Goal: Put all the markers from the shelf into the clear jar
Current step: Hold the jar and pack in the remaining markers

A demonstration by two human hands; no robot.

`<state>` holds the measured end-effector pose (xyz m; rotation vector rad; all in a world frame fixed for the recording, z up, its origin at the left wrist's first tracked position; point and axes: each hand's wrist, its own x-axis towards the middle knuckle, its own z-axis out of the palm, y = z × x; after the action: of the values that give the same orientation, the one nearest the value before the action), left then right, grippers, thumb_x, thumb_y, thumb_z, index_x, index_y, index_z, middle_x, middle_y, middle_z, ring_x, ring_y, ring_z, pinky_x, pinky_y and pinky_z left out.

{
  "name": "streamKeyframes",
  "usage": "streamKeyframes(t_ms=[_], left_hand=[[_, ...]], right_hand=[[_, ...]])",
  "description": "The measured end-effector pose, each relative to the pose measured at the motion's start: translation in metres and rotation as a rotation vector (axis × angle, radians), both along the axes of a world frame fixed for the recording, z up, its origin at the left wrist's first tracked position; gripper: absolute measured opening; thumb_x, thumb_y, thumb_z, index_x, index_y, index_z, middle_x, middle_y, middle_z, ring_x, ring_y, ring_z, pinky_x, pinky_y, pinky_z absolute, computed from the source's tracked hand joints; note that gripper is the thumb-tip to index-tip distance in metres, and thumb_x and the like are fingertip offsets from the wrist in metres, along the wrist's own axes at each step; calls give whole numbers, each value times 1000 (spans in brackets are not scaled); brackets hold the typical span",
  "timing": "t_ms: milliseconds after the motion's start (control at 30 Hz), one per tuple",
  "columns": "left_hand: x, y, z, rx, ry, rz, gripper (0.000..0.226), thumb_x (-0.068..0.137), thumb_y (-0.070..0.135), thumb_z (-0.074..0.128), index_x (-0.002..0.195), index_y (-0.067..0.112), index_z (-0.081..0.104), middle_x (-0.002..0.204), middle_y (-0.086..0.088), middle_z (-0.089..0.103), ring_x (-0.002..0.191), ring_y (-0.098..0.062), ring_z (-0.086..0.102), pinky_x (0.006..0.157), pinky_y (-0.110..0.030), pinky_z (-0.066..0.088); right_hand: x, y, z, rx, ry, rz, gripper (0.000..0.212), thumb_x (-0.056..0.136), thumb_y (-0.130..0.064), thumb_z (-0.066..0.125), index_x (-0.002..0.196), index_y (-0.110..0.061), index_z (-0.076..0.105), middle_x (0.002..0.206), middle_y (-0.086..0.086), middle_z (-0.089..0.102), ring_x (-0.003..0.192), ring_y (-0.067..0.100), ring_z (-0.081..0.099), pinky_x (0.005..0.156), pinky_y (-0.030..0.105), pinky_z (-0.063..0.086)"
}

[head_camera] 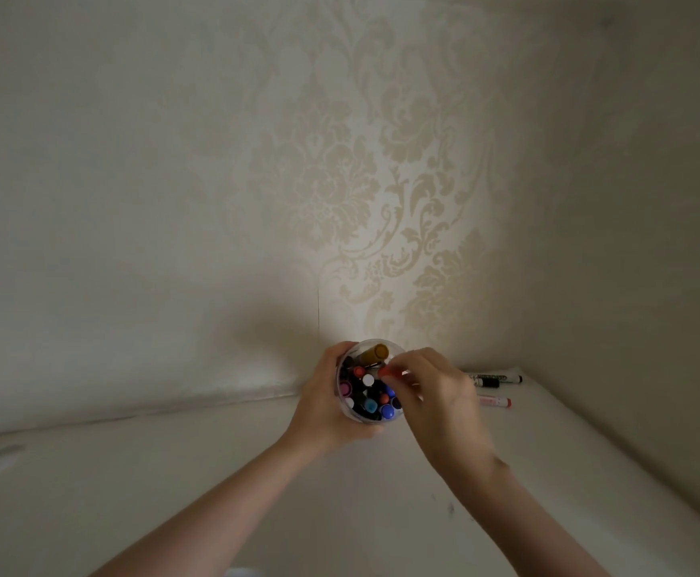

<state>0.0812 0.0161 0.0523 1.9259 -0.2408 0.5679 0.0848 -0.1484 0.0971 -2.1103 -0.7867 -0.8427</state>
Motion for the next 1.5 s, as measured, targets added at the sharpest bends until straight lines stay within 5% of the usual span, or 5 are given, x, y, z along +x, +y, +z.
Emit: streamKeyframes(t_ms=[500,733,833,967,1500], left_hand=[[8,2,-8,-1,-29,-13,93,51,17,94,127,40,46,124,12,64,117,-9,64,92,-25,54],[10,20,-15,-44,-1,-20,98,49,15,95,128,45,45,126,19,61,122,-6,60,89,-15,51],[16,23,-13,-31,-6,-36,99,46,23,97,128,42,45,130,15,59,124,-7,59,92,-17,51],[25,20,-13,3,13,-46,103,44,26,99,130,39,42,131,11,58,125,-12,59,96,-26,53],[47,17,-5,74,77,-92,104,50,12,99,134,32,40,127,21,58,125,-5,58,87,-16,53]], right_hand=[[-5,24,-11,-218,58,40,42,83,3,56,123,-10,64,120,5,66,111,19,61,90,29,54],[30,-49,-16,262,81,-165,25,80,-3,55,89,-19,72,84,-10,71,80,1,63,71,0,40],[85,-94,-54,11,469,-377,35,85,-4,55,119,-12,63,118,10,65,109,28,60,88,27,46],[123,-117,-106,-466,714,-463,59,95,-37,49,148,-25,27,155,-2,29,139,19,32,112,49,24],[186,-131,-102,-630,509,-405,126,31,-105,27,139,-39,30,144,-3,33,137,23,26,111,62,15]])
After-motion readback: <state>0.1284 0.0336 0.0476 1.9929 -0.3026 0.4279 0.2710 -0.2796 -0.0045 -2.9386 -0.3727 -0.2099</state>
